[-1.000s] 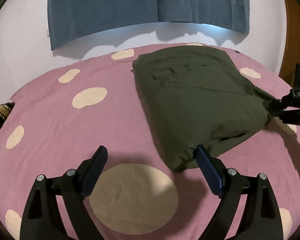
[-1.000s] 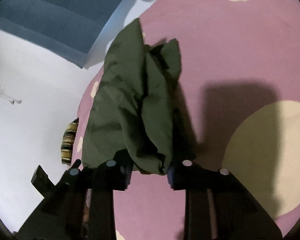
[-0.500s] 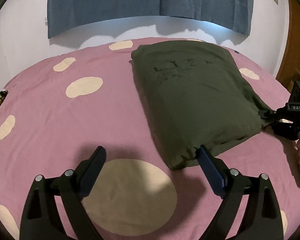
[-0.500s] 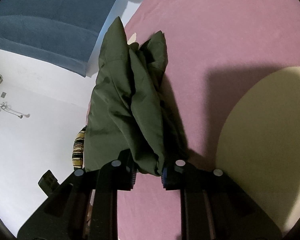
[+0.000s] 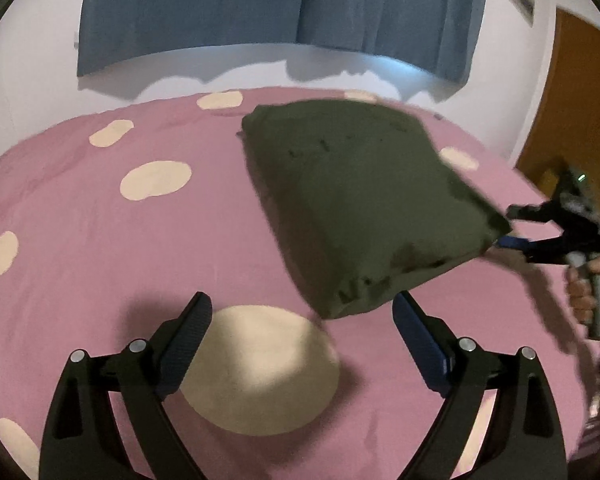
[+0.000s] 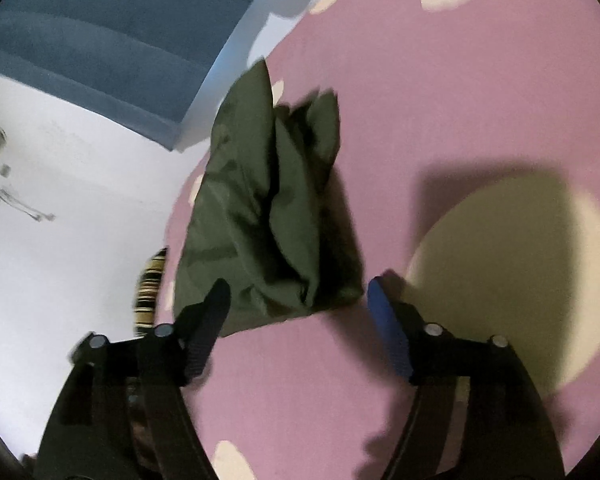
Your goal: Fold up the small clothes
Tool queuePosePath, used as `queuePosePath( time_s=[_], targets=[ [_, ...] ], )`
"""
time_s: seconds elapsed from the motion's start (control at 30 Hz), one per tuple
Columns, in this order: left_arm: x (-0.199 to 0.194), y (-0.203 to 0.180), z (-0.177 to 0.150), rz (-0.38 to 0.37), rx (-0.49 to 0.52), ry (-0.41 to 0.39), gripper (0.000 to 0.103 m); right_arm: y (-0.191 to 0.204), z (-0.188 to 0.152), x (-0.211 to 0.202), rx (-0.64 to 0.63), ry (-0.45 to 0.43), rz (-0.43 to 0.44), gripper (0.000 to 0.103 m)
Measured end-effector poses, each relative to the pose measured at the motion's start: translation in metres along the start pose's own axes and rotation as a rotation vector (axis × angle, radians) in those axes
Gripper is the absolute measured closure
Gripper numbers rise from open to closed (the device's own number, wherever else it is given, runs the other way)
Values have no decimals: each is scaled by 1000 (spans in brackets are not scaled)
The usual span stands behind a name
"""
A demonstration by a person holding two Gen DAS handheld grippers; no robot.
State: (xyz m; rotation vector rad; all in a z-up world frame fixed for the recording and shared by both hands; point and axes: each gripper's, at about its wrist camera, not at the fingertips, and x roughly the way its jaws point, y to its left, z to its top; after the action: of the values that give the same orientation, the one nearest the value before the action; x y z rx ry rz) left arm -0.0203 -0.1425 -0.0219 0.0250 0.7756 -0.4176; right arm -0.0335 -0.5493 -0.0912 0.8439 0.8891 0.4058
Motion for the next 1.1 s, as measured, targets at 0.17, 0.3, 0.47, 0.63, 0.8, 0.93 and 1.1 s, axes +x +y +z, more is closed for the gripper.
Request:
queuePosePath(
  time_s=[0.17,0.3,0.47,0.63,0.8,0.93,1.1],
  targets=[
    [6,21,33,-74,-91,-6,12,13,35,1,-47,-20,-7,31],
    [40,31,65,-89,-132,18,12,29,75,26,-115,-17,-31,31],
    [93,47,100,-100,-207,69,12,36,133,70,-136,-8,-21,31],
    [129,56,129,-66,-222,82,12,41,165,108,-131,34,27,76],
    [149,53,136,-38,-194,110,12,63,175,126,-227,61,24,101],
    [162,50,135,-2,-176,138,11,39,179,135,-150,76,-28,101],
    [170,46,135,25,-160,153,11,9,173,149,-48,93,-39,101]
  ],
)
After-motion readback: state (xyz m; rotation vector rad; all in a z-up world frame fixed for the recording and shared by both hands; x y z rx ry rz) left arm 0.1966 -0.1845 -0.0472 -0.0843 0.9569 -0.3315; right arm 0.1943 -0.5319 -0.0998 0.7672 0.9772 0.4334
